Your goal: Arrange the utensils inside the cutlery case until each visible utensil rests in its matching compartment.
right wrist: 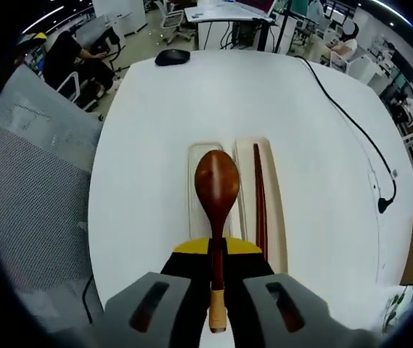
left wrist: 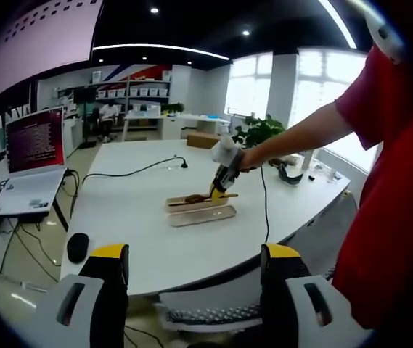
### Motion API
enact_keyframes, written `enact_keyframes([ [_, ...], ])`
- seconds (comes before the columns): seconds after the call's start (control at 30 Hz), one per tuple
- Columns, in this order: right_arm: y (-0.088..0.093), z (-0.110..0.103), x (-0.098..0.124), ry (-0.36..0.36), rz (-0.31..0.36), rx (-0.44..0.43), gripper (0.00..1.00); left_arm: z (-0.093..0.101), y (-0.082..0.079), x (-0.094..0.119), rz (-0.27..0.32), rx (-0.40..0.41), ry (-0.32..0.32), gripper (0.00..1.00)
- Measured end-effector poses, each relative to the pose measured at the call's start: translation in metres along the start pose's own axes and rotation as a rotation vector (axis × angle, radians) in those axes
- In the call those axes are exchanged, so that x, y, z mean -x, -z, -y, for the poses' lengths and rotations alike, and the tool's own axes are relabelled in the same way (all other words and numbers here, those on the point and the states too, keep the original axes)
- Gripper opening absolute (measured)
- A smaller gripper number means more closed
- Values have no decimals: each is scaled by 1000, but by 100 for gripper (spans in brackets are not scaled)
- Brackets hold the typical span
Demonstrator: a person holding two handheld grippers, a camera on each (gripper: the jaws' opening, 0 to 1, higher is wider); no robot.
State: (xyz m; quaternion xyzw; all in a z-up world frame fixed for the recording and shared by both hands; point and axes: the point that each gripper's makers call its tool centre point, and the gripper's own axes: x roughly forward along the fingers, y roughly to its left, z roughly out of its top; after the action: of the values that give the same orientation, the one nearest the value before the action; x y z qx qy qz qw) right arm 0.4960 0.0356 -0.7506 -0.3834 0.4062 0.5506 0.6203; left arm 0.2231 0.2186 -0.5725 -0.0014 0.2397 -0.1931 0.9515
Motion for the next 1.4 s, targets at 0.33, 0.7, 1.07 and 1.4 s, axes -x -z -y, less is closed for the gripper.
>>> enact_keyframes([
  [0.33, -13, 25, 17, 20, -7, 25, 1, 1, -3, 0, 20, 31, 8, 77],
  [0.7, -18, 48, 16, 43, -3, 45, 1, -1, -5, -1, 13, 28, 3, 77],
  [1.07, -30, 59, 19, 40, 15, 43, 1, -2, -9, -6, 13, 36, 5, 78],
  [1.4, -33, 63, 9, 35, 16, 61, 1, -1, -9, -5, 6, 37, -1, 78],
])
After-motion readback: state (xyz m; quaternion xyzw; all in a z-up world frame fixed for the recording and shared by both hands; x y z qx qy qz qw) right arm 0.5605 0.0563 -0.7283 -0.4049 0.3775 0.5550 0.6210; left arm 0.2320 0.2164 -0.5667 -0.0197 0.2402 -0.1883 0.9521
